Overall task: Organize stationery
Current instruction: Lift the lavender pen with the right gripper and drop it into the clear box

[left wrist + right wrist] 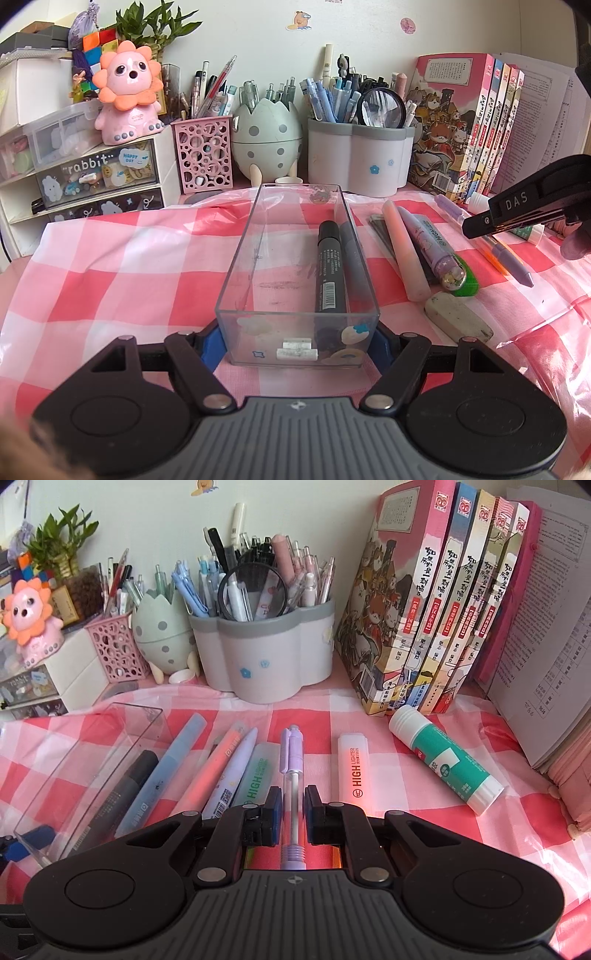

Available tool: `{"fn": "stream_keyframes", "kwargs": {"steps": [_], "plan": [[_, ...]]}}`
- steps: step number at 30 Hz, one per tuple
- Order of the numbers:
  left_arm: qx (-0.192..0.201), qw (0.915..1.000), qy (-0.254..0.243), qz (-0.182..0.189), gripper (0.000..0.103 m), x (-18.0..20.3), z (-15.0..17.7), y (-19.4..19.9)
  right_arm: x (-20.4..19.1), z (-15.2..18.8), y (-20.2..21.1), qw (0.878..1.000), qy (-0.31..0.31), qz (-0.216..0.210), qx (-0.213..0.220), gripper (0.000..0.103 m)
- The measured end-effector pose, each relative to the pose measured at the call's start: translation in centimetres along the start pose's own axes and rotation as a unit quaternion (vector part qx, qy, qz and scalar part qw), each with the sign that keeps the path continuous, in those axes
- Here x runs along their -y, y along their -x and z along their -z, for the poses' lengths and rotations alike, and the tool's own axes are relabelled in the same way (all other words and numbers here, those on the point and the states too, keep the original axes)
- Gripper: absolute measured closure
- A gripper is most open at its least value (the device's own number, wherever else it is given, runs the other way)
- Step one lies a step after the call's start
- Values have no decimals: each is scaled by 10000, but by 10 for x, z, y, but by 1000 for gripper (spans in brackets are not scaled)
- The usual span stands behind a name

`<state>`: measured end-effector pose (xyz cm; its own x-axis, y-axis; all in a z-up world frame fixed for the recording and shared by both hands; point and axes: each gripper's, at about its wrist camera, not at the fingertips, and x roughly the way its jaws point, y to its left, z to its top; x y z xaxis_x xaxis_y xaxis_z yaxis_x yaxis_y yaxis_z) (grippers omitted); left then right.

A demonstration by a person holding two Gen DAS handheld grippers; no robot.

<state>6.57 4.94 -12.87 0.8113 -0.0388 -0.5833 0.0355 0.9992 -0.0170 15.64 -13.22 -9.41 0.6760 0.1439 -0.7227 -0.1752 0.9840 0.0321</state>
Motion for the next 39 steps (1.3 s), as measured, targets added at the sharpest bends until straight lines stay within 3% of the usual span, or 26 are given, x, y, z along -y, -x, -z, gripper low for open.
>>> {"fn": "stream_keyframes", "kwargs": {"steps": [9, 23, 30, 39], "plan": [[-1, 10000, 0, 0, 55, 0, 0, 0, -3, -6, 15, 9996, -194, -128, 184, 93], [-2, 10000, 1, 0, 55, 0, 0, 0, -43, -28, 34, 9964, -22, -759, 375, 93], [-1, 10000, 0, 7, 55, 1, 0, 0, -75, -36, 24, 9907, 26, -1361, 73, 93], [-1, 10000, 1, 6, 55, 1, 0, 0, -94, -40, -7, 9870, -197, -1501, -534, 93]]}}
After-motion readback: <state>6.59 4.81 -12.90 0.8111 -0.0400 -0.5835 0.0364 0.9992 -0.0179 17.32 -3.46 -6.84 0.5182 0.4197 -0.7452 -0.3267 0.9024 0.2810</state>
